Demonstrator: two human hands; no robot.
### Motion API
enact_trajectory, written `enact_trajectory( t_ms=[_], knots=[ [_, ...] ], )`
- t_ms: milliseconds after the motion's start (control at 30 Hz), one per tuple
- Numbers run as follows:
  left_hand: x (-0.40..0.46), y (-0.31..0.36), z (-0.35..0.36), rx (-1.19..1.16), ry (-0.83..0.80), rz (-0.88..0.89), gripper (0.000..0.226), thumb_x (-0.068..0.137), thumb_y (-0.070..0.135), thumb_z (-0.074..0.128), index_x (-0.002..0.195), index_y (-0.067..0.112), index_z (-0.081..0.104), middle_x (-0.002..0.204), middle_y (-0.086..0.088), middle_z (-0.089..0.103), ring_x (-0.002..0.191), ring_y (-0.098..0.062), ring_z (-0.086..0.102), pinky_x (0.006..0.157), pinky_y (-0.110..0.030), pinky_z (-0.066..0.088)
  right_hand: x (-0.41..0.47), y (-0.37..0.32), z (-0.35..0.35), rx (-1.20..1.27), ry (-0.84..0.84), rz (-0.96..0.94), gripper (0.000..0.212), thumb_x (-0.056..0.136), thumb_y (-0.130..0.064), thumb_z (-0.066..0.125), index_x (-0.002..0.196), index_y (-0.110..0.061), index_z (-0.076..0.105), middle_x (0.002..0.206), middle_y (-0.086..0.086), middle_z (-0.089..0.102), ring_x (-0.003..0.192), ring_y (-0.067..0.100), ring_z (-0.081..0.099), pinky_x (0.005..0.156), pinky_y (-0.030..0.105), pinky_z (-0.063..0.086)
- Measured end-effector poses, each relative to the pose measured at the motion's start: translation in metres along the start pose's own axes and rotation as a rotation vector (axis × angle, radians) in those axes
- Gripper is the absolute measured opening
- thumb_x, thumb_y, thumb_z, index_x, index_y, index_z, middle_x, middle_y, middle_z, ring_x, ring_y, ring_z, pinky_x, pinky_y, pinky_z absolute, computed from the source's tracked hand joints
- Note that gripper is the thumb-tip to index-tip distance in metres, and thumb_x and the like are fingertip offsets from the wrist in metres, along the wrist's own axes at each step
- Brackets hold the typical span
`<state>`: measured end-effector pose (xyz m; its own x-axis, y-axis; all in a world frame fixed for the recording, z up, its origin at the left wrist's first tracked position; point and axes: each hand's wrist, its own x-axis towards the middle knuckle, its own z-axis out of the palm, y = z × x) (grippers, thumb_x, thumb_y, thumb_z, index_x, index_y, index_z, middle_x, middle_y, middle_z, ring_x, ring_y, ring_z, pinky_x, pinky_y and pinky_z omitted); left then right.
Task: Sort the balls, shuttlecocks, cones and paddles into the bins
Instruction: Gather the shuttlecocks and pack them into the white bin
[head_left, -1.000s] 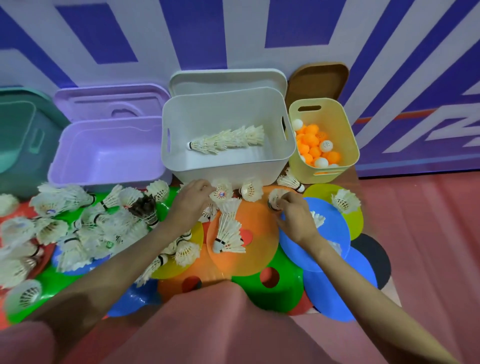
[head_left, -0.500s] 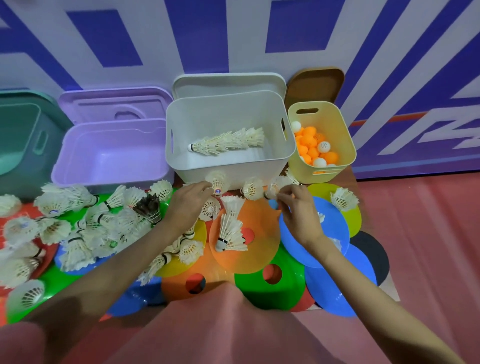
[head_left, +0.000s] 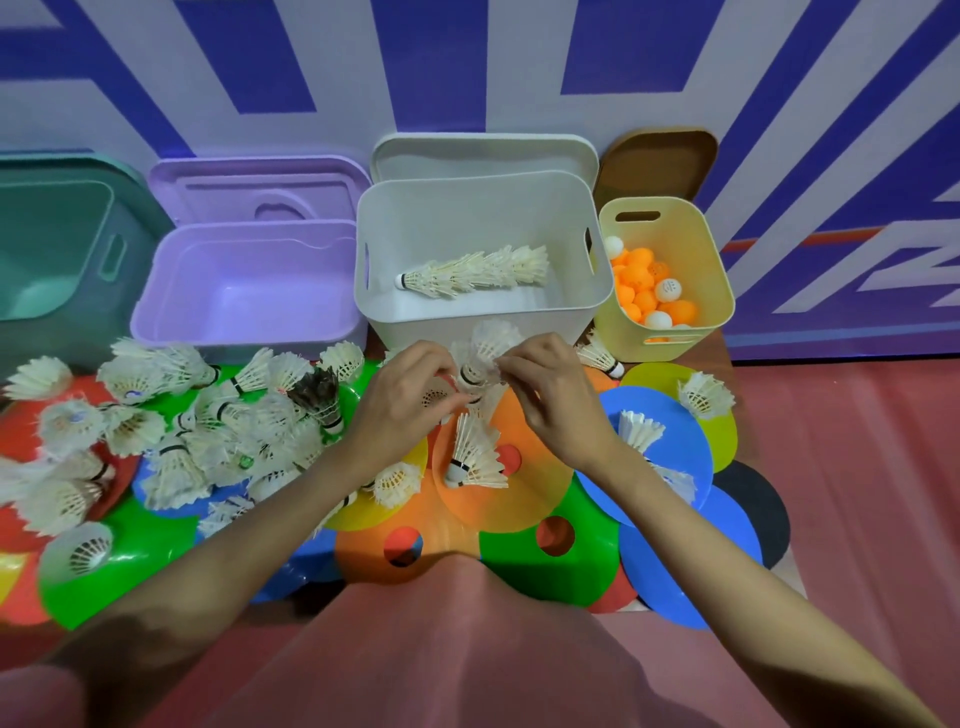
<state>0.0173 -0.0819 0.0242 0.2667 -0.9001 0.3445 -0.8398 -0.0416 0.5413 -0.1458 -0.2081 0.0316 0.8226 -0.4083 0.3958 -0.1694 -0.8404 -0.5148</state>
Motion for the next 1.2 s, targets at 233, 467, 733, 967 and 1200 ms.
enact_trajectory(
  t_ms=[233, 467, 733, 967, 1200],
  knots=[
    [-0.003, 0.011, 0.006, -0.111, 0.114, -0.134, 0.026, 0.076, 0.012, 0.078, 0.091, 0.004, 0.06, 0.11, -0.01, 0.047, 0.098, -0.004, 0.045, 0.086, -0.004, 0.037, 0.002, -0.007, -0.002, 0.163, -0.029, 0.074, 0.018, 0.093, -0.014, 0.052, 0.096, -0.005, 0.068, 0.088, 0.005, 0.067, 0.088, 0.017, 0.049, 0.08, 0.028, 0.04],
    [-0.005, 0.011, 0.008, -0.482, -0.098, -0.364, 0.091, 0.083, 0.021, 0.072, 0.148, 0.037, 0.011, 0.118, 0.011, 0.055, 0.11, 0.01, 0.054, 0.097, -0.013, 0.044, 0.002, -0.004, -0.005, 0.214, -0.034, 0.074, 0.014, 0.091, -0.008, 0.056, 0.094, -0.004, 0.069, 0.086, 0.005, 0.069, 0.085, 0.015, 0.049, 0.081, 0.022, 0.037],
    [-0.014, 0.002, 0.012, -0.58, -0.074, -0.425, 0.091, 0.075, 0.006, 0.078, 0.146, 0.022, 0.023, 0.109, 0.006, 0.056, 0.099, 0.003, 0.059, 0.087, -0.015, 0.048, -0.002, -0.004, 0.015, 0.125, -0.106, 0.049, 0.02, 0.091, -0.019, 0.056, 0.106, -0.013, 0.069, 0.098, -0.002, 0.065, 0.103, 0.02, 0.047, 0.087, 0.039, 0.041],
    [-0.033, -0.015, 0.012, -0.442, 0.087, -0.506, 0.064, 0.074, 0.01, 0.079, 0.131, 0.009, 0.049, 0.121, -0.003, 0.046, 0.107, -0.002, 0.052, 0.086, -0.018, 0.053, -0.002, -0.007, 0.022, 0.23, 0.13, 0.183, 0.029, 0.097, -0.014, 0.05, 0.124, -0.007, 0.058, 0.12, 0.007, 0.057, 0.112, 0.018, 0.05, 0.097, 0.025, 0.039],
    [-0.049, -0.019, 0.007, -0.451, 0.133, -0.617, 0.044, 0.076, 0.015, 0.078, 0.117, 0.011, 0.061, 0.117, -0.005, 0.05, 0.092, -0.008, 0.057, 0.084, -0.032, 0.055, 0.004, 0.039, 0.052, -0.016, -0.398, 0.335, 0.04, 0.091, -0.008, 0.055, 0.13, -0.005, 0.052, 0.127, 0.013, 0.056, 0.108, 0.03, 0.054, 0.093, 0.033, 0.04]
  ],
)
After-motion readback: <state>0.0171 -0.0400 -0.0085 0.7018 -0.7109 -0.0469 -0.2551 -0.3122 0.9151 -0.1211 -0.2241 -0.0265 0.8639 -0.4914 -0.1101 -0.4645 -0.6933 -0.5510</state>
